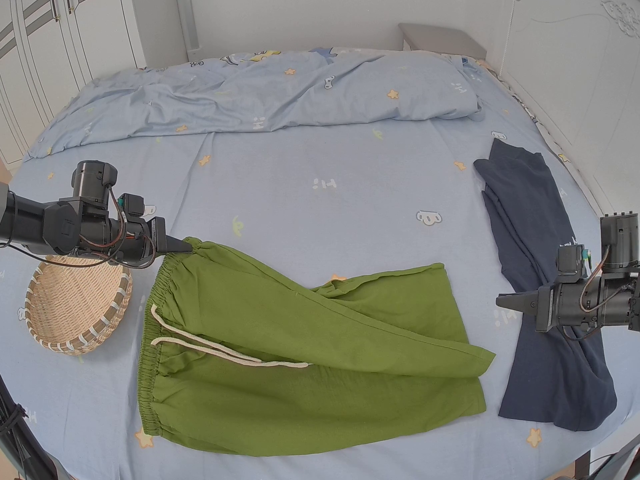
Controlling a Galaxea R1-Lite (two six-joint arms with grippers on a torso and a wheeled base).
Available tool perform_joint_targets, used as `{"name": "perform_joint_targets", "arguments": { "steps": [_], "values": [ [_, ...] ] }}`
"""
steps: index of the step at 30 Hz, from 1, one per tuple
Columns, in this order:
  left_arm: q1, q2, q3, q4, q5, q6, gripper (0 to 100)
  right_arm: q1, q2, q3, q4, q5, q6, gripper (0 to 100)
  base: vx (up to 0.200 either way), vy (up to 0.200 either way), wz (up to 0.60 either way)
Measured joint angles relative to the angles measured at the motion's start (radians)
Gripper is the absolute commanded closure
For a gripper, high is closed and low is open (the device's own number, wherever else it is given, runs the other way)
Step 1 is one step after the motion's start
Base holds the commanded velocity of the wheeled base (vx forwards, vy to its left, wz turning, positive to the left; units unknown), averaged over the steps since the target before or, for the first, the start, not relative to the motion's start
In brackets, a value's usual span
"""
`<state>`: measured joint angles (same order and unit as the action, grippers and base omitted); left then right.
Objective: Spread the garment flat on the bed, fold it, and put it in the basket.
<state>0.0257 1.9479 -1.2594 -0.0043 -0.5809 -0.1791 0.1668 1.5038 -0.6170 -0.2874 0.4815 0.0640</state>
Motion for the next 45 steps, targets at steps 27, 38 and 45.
{"name": "perform_joint_targets", "arguments": {
  "steps": [27, 38, 45],
  "values": [
    [0.006, 0.005, 0.0, -0.001, 0.0, 0.001, 100, -0.041, 0.17, 0.145, -0.092, 0.075, -0.005, 0, 0.0, 0.0, 0.0],
    [0.007, 0.006, -0.002, -0.001, 0.0, 0.0, 100, -0.014, 0.206, 0.165, -0.158, 0.078, -0.005, 0, 0.0, 0.0, 0.0],
    [0.007, 0.006, -0.002, -0.001, 0.0, 0.0, 100, 0.009, 0.254, 0.191, -0.246, 0.075, -0.002, 0, 0.0, 0.0, 0.0]
  ]
}}
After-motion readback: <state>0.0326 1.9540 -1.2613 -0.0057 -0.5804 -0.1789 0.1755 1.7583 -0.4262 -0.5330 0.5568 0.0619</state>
